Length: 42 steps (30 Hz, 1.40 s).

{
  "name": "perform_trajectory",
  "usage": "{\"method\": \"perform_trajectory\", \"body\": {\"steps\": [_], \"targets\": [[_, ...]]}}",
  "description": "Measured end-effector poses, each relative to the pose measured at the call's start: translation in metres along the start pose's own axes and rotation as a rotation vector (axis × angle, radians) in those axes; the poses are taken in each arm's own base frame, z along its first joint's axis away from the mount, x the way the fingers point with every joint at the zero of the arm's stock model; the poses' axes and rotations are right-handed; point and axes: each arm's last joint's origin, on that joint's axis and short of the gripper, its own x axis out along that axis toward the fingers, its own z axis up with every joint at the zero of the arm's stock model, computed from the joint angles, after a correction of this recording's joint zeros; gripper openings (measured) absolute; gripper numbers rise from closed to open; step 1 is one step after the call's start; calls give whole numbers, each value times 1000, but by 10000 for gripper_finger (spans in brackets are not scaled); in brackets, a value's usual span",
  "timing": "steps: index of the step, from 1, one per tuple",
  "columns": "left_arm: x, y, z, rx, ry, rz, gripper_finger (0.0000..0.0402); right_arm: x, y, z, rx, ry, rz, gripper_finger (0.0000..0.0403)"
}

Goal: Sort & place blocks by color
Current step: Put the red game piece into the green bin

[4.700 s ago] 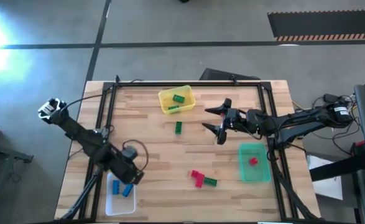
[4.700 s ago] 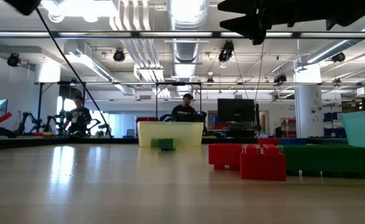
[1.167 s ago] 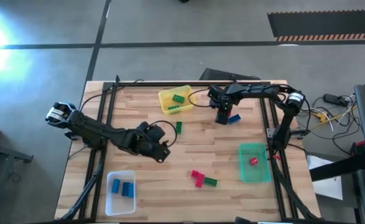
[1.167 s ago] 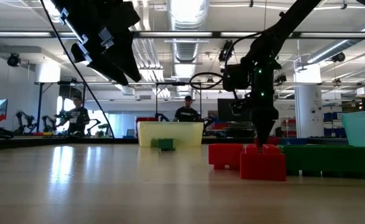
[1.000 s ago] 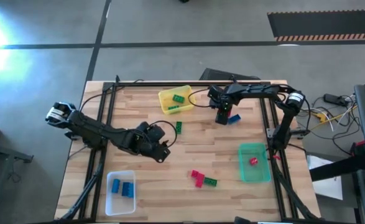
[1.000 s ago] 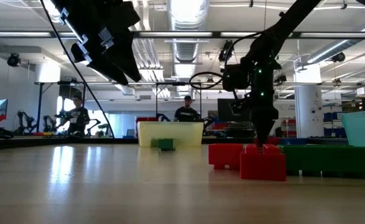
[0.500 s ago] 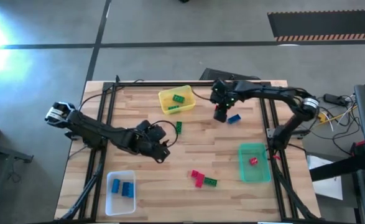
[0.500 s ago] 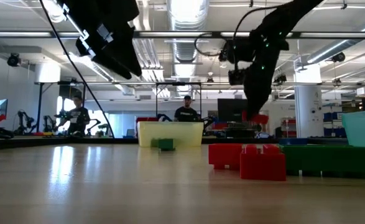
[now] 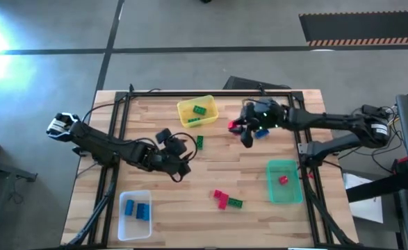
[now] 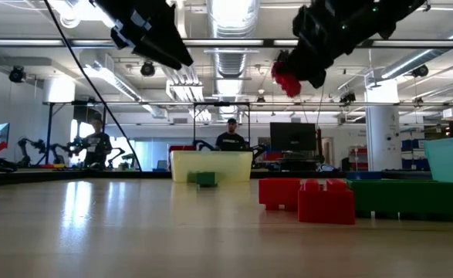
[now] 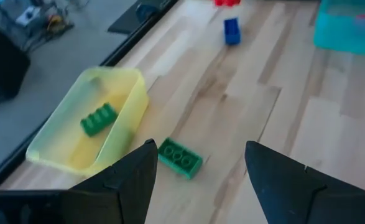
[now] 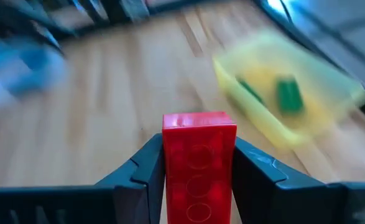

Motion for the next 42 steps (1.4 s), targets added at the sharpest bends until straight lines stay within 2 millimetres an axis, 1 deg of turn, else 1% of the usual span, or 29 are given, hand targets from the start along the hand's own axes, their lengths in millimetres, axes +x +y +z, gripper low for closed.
{"method": "perform_trajectory", "body": {"steps": [6,8,11,15,19,21,23,25,28,31,33,35,37,39,42], "targets": [[0,-3,7,49,-57,-31,226,0,27,-5,-24,-269,129,129],[0,-3,7,73,-62,-32,226,1,31,-8,-37,-323,156,129],[-2,-2,10,124,-68,-33,226,4,33,-10,-47,-393,169,129],[-6,13,20,176,-103,-12,226,9,30,-9,-59,-424,160,129],[-5,36,24,228,-109,44,226,12,23,-8,-60,-402,125,130],[-2,49,26,236,-117,85,226,13,18,-10,-46,-344,101,130],[4,63,23,262,-128,134,226,15,10,-15,-23,-249,57,130],[13,76,18,264,-161,182,226,18,1,-21,7,-165,-35,130],[25,96,8,251,-209,261,226,28,-12,-33,37,-82,-158,130],[33,112,0,232,-249,329,226,39,-24,-45,67,2,-193,130],[35,120,-3,225,-277,363,226,42,-27,-50,117,88,-194,130],[35,125,-4,207,-308,387,226,38,-27,-46,176,190,-172,130],[35,128,-7,212,-314,399,226,29,-22,-39,227,318,-115,130],[34,128,-6,222,-320,399,226,16,-12,-28,272,461,-59,130],[33,128,-2,223,-344,406,226,-6,2,-12,398,668,-53,130]]}}
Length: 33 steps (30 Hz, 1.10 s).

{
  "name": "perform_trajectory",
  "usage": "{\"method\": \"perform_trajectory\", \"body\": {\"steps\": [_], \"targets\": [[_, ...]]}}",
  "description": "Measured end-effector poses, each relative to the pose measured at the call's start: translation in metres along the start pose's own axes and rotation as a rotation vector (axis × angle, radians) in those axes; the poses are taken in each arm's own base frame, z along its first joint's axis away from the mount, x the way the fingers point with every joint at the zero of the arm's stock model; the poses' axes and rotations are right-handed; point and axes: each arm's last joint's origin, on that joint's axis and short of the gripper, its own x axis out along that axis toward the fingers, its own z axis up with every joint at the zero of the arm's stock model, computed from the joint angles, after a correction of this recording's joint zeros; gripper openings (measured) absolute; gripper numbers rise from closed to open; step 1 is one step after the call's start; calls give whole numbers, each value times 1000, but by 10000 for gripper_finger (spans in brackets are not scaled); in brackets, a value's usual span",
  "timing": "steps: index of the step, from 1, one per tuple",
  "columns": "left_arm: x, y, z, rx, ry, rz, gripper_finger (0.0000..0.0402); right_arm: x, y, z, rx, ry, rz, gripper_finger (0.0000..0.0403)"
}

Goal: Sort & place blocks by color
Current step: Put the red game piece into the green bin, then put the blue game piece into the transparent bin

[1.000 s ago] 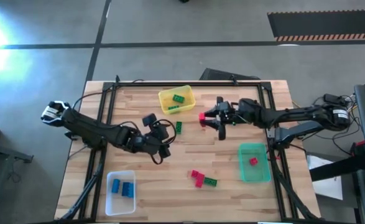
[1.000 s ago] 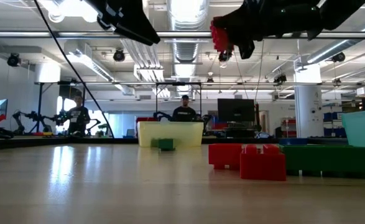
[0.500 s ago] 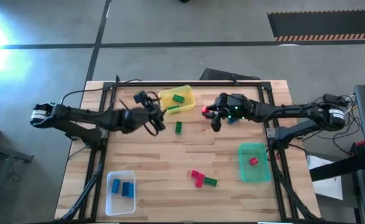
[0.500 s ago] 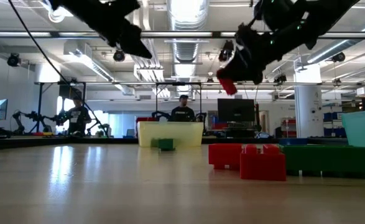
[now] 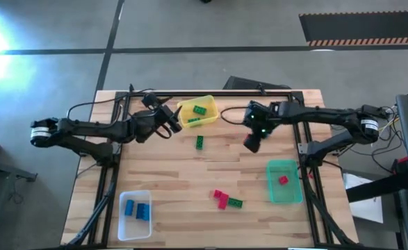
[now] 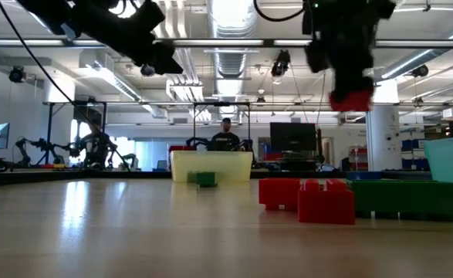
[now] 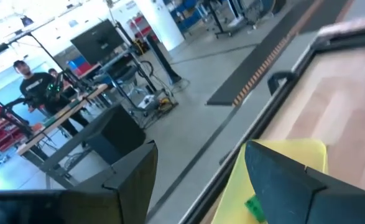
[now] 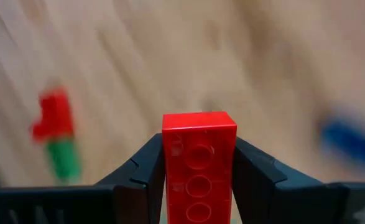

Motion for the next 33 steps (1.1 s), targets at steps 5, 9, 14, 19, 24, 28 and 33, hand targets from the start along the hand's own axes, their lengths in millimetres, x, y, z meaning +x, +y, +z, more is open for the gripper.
{"method": "perform_trajectory", "body": {"steps": [5,9,14,19,24,28,33], "targets": [[-1,1,7,-63,-56,14,226,-28,25,-36,209,376,-86,130],[-4,-1,12,-132,-88,4,226,-33,43,-63,197,441,-119,130],[-14,-11,16,-274,-113,-60,226,-17,57,-97,190,481,-158,130],[-29,-31,20,-296,-126,-164,226,2,60,-124,125,487,-245,146],[-47,-46,25,-350,-149,-259,226,19,56,-136,119,460,-299,178],[-60,-54,28,-360,-163,-321,226,26,55,-142,107,471,-296,206],[-74,-60,33,-404,-200,-381,226,24,58,-140,78,466,-286,236]]}}
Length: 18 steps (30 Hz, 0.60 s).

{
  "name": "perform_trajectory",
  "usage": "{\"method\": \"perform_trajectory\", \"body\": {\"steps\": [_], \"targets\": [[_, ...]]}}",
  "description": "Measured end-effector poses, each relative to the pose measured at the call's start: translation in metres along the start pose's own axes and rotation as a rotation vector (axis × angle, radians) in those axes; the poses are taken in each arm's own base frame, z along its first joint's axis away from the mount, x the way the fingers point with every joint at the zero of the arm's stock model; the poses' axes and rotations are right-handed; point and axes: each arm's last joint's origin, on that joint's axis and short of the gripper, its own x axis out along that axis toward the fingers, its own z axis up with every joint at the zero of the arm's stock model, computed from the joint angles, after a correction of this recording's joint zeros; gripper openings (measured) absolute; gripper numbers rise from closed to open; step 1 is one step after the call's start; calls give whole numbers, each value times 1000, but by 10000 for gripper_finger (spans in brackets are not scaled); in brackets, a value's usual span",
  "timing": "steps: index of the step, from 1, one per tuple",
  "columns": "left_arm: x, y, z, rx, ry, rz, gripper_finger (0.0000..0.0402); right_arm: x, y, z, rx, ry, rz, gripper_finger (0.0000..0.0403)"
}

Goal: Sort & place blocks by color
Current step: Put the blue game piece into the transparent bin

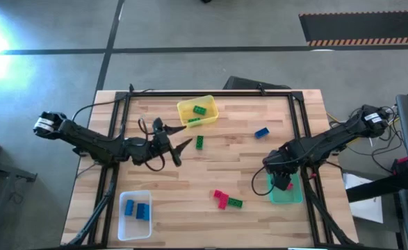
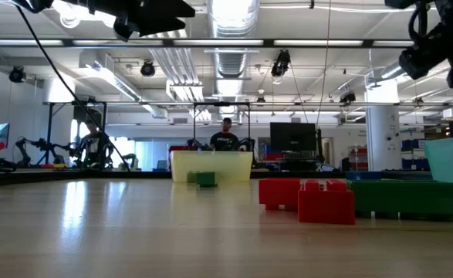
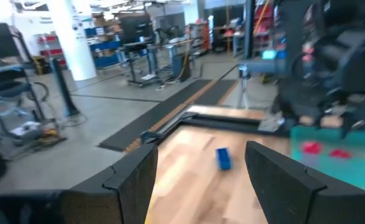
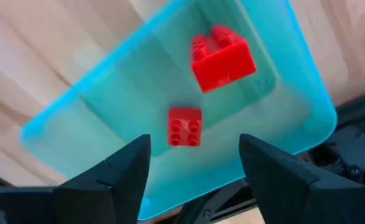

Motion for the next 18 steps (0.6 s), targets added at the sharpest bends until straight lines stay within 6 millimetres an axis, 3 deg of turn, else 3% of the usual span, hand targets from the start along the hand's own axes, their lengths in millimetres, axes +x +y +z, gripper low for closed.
{"method": "perform_trajectory", "body": {"steps": [12,18], "targets": [[0,-19,-18,-204,67,-47,226,-54,12,15,-141,-481,-155,253],[1,-20,-19,-300,73,-42,226,-77,-5,39,-210,-518,-198,248]]}}
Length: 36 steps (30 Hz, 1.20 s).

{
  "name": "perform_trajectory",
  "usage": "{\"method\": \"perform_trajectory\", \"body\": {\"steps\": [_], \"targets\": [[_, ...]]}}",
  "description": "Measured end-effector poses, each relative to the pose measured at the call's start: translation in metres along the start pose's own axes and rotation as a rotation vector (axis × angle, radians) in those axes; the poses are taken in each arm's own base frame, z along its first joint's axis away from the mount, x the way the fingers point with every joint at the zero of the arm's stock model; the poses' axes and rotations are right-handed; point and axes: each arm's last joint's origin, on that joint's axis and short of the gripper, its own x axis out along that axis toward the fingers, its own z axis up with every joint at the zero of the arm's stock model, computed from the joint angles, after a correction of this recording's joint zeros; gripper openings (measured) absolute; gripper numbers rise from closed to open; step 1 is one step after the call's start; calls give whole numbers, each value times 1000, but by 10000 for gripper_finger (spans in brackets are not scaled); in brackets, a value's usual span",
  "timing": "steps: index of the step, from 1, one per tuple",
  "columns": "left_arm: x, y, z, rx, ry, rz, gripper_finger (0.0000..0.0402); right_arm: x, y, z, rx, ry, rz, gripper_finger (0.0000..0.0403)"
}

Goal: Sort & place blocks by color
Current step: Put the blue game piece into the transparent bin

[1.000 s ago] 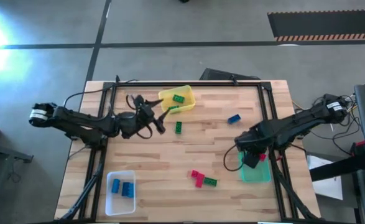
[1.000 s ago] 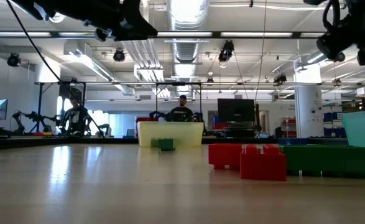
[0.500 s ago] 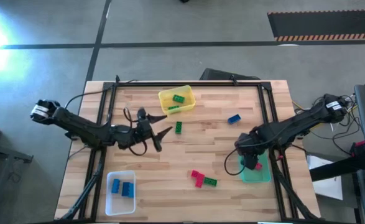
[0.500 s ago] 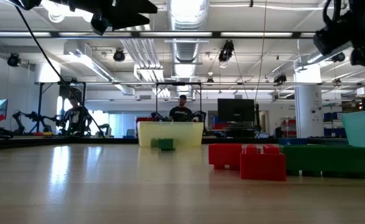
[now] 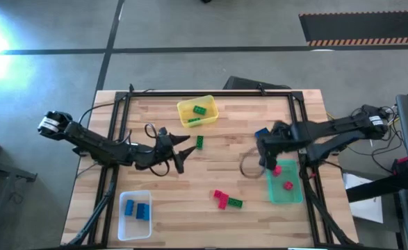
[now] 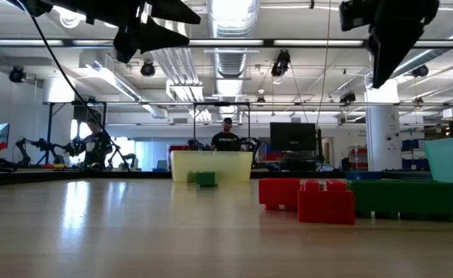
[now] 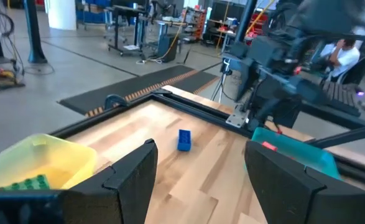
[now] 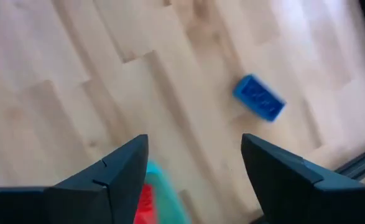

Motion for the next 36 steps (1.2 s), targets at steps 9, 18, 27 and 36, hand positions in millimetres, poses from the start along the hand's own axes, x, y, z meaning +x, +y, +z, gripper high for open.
{"method": "perform_trajectory", "body": {"steps": [9,18,27,36], "targets": [[0,-1,2,-10,-4,0,226,29,-67,26,-220,98,-41,265],[0,-1,2,18,-5,0,226,92,-90,27,-681,298,44,281],[0,-1,2,42,-5,0,226,142,-84,28,-728,403,45,261],[0,-1,2,69,-5,1,226,165,-82,33,-740,458,34,258]]}}
